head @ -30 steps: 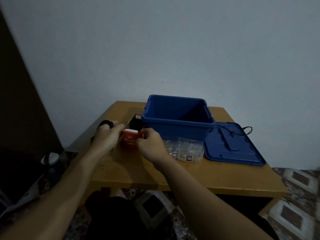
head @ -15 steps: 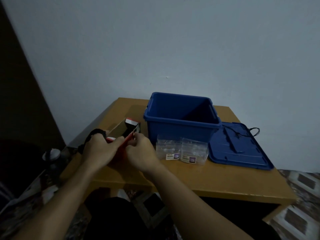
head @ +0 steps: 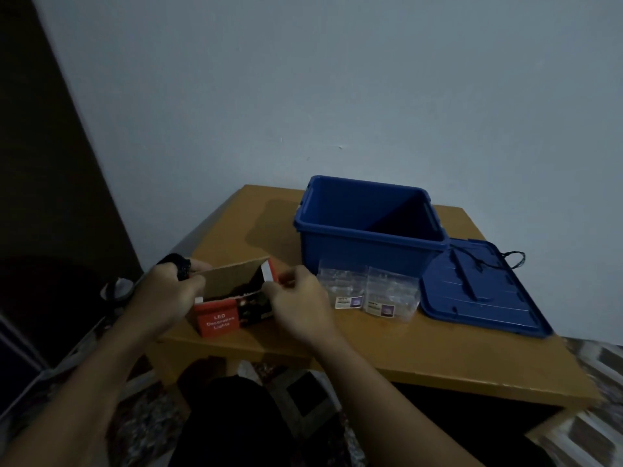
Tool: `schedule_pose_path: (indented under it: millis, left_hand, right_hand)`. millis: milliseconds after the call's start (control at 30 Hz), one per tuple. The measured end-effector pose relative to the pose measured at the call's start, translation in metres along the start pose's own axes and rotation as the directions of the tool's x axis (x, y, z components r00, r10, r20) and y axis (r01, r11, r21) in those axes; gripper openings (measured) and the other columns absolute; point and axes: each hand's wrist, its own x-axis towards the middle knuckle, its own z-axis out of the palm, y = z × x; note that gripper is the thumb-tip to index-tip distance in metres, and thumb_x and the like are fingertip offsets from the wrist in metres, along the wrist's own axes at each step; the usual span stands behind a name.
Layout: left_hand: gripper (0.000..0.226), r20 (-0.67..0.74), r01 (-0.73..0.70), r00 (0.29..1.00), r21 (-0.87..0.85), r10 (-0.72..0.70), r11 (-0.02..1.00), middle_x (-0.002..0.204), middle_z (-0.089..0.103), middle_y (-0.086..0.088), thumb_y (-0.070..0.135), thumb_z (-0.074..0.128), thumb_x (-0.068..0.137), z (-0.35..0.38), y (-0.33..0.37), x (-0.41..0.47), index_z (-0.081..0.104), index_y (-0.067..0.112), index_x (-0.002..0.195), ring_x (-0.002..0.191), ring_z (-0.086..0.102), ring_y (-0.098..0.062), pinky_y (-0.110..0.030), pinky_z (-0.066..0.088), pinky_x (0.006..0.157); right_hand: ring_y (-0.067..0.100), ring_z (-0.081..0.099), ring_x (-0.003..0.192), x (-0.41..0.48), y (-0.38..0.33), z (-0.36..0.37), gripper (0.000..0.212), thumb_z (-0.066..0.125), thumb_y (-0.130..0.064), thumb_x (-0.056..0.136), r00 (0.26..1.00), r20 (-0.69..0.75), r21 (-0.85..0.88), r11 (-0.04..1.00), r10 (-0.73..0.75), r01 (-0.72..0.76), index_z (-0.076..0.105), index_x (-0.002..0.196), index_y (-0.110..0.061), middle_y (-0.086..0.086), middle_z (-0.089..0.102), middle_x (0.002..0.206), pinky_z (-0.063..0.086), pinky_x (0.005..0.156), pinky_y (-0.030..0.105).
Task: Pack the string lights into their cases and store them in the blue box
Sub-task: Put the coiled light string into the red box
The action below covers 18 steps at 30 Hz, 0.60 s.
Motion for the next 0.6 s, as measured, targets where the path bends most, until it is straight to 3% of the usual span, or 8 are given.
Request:
schedule_pose_path:
  millis: [100,200,300,367,500,600]
  left_hand:
    - [0.020,0.045,0.022,0.999,-0.044,-0.020,0.999,0.095,0.069,-0.010,0.009,0.053,0.097,0.002,0.001,-0.006,0.067,0.022,0.097,0.089,0.065,-0.028,-0.042,0.055,0.077]
    - [0.019,0.091,0.047,0.995,-0.070,-0.040,0.996,0.095,0.067,-0.012,0.006,0.051,0.098,0.007,0.005,-0.011,0.066,0.018,0.097,0.086,0.063,-0.026,-0.033,0.051,0.066]
    - [0.022,0.148,0.054,0.988,-0.080,-0.042,0.995,0.095,0.067,-0.015,0.004,0.051,0.095,0.015,0.010,-0.017,0.069,0.017,0.096,0.086,0.063,-0.029,-0.035,0.049,0.068]
    - [0.024,0.178,0.053,0.983,-0.099,-0.035,0.994,0.092,0.069,-0.016,0.001,0.052,0.091,0.022,0.015,-0.024,0.071,0.015,0.095,0.080,0.064,-0.028,-0.033,0.049,0.063]
    - [0.025,0.248,0.054,0.969,-0.158,-0.013,0.986,0.088,0.068,-0.013,-0.003,0.050,0.089,0.048,0.030,-0.039,0.070,0.012,0.096,0.069,0.057,-0.021,-0.028,0.038,0.055]
    - [0.025,0.294,0.058,0.956,-0.206,0.005,0.977,0.088,0.070,-0.009,0.002,0.052,0.089,0.071,0.040,-0.045,0.069,0.017,0.098,0.071,0.061,-0.018,-0.028,0.041,0.057]
  right_hand:
    - [0.004,0.054,0.089,-0.008,0.006,-0.007,0.029,0.062,-0.037,0.097,1.000,0.014,0.033,0.999,0.003,-0.004,0.053,0.119,-0.021,-0.005,0.057,0.106,0.038,0.061,0.019]
    - [0.000,0.055,0.089,-0.018,0.013,-0.013,0.035,0.061,-0.039,0.097,0.999,0.045,0.036,0.999,-0.023,0.021,0.050,0.128,-0.027,-0.009,0.057,0.113,0.044,0.067,0.019]
    - [0.007,0.063,0.098,-0.028,0.026,-0.023,0.025,0.061,-0.041,0.095,0.999,0.013,0.035,0.999,-0.034,0.034,0.057,0.119,-0.035,-0.010,0.064,0.113,0.058,0.087,0.036]
    - [0.009,0.066,0.098,-0.037,0.034,-0.035,0.021,0.061,-0.041,0.095,1.000,-0.010,0.081,0.996,-0.026,0.027,0.062,0.115,-0.034,-0.010,0.067,0.109,0.059,0.089,0.039]
    - [0.010,0.071,0.077,-0.054,0.054,-0.062,0.006,0.063,-0.037,0.093,0.995,-0.095,0.141,0.989,-0.021,0.034,0.067,0.097,-0.034,-0.005,0.072,0.090,0.062,0.072,0.038]
    - [0.021,0.070,0.073,-0.064,0.069,-0.081,0.004,0.064,-0.035,0.092,0.986,-0.168,0.132,0.991,-0.004,0.027,0.066,0.091,-0.032,0.002,0.072,0.086,0.059,0.059,0.038]
